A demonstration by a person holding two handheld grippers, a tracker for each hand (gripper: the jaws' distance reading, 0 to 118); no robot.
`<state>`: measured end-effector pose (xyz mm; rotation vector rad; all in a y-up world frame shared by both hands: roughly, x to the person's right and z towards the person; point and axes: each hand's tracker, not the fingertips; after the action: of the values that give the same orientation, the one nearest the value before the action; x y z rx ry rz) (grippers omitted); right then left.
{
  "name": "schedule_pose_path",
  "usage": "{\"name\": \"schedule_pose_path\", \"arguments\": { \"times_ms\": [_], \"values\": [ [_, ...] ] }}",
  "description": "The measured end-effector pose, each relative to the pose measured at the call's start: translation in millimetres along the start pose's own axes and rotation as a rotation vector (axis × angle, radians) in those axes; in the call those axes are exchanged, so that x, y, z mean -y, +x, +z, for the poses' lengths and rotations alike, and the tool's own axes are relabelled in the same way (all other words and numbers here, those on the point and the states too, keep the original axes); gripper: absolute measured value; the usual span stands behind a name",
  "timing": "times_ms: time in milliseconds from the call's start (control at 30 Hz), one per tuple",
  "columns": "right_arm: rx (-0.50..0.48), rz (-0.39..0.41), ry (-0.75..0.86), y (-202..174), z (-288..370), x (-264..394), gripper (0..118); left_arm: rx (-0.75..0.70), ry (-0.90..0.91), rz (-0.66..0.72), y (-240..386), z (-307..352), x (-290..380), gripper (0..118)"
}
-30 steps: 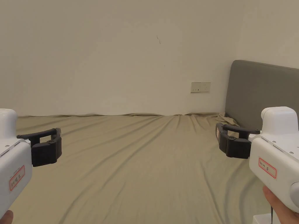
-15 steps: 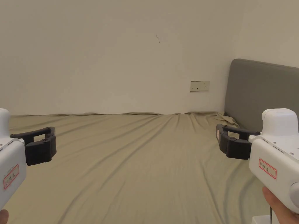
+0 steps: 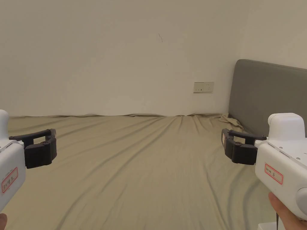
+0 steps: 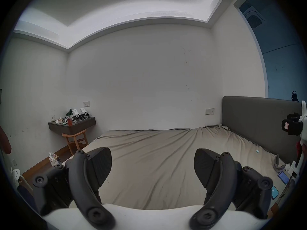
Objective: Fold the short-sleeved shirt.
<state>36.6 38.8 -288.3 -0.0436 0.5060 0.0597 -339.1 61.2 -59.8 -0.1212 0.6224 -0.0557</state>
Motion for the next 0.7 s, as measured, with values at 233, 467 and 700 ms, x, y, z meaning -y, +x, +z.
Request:
{"name": "schedule_pose_path", "arguments": {
  "times_ms": [233, 467, 700],
  "values": [
    [-0.006, -0.004, -0.027, 0.3, -5.1, 5.3, 111, -0.002, -0.011, -0.014, 1.1, -1.8, 2.3, 109],
    [-0.008, -0.007, -0.032, -0.7, -6.0, 6.5, 111, 0.0, -0.019, -0.012, 1.0, -3.8, 3.5, 109],
    [-0.004, -0.008, -0.028, -0.8, -6.1, 6.2, 111, -0.003, -0.017, 0.0, -0.3, -4.8, 4.7, 109]
  ]
}}
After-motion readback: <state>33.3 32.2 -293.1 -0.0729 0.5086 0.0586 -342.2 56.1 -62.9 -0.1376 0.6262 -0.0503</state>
